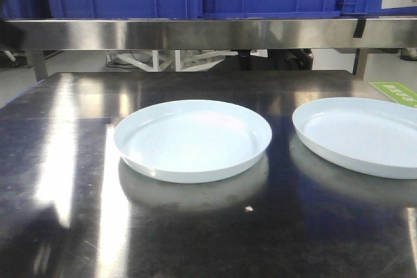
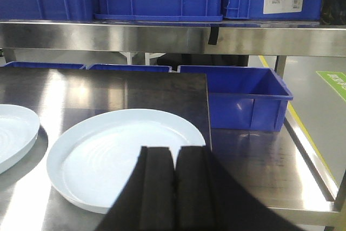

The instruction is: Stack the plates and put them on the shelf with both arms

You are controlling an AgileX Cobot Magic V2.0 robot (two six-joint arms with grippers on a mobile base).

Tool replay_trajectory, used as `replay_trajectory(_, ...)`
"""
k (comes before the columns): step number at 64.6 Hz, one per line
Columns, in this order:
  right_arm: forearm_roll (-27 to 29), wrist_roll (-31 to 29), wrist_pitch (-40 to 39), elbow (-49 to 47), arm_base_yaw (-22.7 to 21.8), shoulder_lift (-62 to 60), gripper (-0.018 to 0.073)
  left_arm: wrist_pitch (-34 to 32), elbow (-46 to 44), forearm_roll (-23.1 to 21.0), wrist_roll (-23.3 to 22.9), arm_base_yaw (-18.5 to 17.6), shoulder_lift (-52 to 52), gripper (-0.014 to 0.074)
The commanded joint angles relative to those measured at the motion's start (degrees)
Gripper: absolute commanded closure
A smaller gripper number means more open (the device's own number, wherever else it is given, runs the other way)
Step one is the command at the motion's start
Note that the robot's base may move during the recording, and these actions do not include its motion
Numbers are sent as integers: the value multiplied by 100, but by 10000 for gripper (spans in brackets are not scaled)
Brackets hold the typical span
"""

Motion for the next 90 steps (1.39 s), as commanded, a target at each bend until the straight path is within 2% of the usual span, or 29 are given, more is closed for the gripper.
replay_trajectory(1, -57, -43, -465, 0, 1, -105, 512, -700, 198, -39, -31, 296, -527, 516)
replay_trajectory(17, -57, -43, -465, 0, 1, -105, 512, -946, 982, -39, -31, 1171, -1919, 516)
replay_trajectory(33, -57, -43, -465, 0, 1, -105, 512, -946, 1551, -27, -31, 1780, -3157, 516)
replay_trajectory(39, -57, -43, -465, 0, 1, -105, 512, -934, 1683, 64, -31, 1822, -3537, 516)
replay_trajectory(52, -57, -43, -465, 0, 1, -105, 512, -866, 1725, 621, -31, 1822, -4116, 516)
replay_trajectory(90, -57, -43, -465, 0, 1, -105, 512, -866, 1725, 621, -31, 1822, -4181, 516)
